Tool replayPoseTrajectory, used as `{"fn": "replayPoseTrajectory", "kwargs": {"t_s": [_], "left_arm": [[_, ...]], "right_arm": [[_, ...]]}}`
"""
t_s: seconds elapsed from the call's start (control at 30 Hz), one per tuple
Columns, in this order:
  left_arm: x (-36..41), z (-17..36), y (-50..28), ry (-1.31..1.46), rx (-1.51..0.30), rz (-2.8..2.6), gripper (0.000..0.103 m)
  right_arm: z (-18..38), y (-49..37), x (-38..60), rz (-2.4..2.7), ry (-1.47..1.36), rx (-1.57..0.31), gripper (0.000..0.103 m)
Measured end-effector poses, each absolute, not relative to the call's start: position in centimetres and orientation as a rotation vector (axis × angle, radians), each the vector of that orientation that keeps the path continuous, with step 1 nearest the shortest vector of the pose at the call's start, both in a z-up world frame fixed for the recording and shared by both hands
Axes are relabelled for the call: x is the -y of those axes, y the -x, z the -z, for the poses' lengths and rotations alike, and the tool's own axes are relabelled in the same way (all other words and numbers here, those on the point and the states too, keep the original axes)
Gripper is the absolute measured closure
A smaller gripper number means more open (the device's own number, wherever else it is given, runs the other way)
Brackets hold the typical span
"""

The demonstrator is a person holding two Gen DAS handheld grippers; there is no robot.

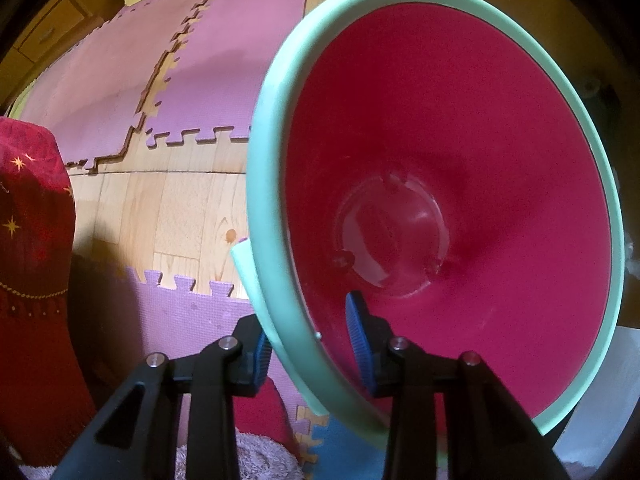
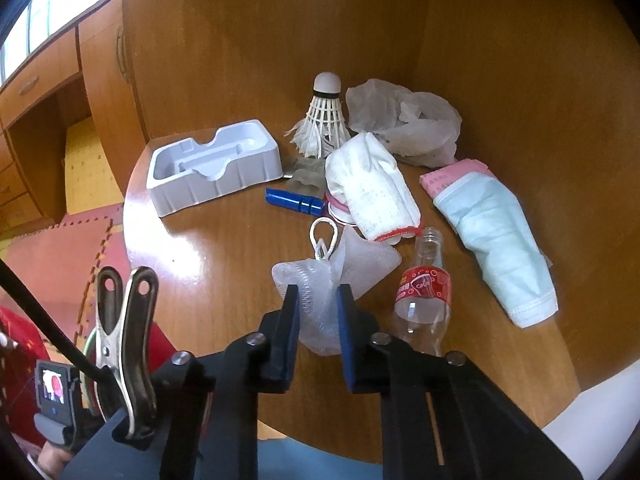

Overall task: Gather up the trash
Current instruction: 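Reach the right tool to the shelf and grasp the white face mask, then carry the mask over the bucket and open the right tool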

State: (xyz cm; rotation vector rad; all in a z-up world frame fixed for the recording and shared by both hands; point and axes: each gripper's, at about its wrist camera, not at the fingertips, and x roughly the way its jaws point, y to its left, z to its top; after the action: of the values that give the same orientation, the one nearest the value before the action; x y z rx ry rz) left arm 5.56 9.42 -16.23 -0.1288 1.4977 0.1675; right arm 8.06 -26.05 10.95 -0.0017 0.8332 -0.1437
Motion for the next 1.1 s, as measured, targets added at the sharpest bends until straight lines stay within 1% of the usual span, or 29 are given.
{"fn": "replayPoseTrajectory", "kwargs": {"t_s": [0.23,0.57,0.87,1.1], "left_arm": [[-9.5,16.2,-5.6,0.125,-1.501,-0.167,0.068],[-9.6,16.2,-5.3,0.117,-1.505,-0.168,0.068],[-9.5,16.1,-5.2,0.114,-1.510,-0.171,0.068],[-9.6,16.1,-5.3,0.119,-1.511,-0.171,0.068]], "right_arm": [[-11.6,-6.9,25.0,0.107,-0.016,-0.788,0.090],[-12.5,-5.1,21.5,-0.043,-0.065,-0.707,0.091],[-11.2,-4.4,18.3,-0.180,-0.129,-0.708,0.091],[-9.6,-3.1,15.7,-0.236,-0.092,-0.729,0.091]]}}
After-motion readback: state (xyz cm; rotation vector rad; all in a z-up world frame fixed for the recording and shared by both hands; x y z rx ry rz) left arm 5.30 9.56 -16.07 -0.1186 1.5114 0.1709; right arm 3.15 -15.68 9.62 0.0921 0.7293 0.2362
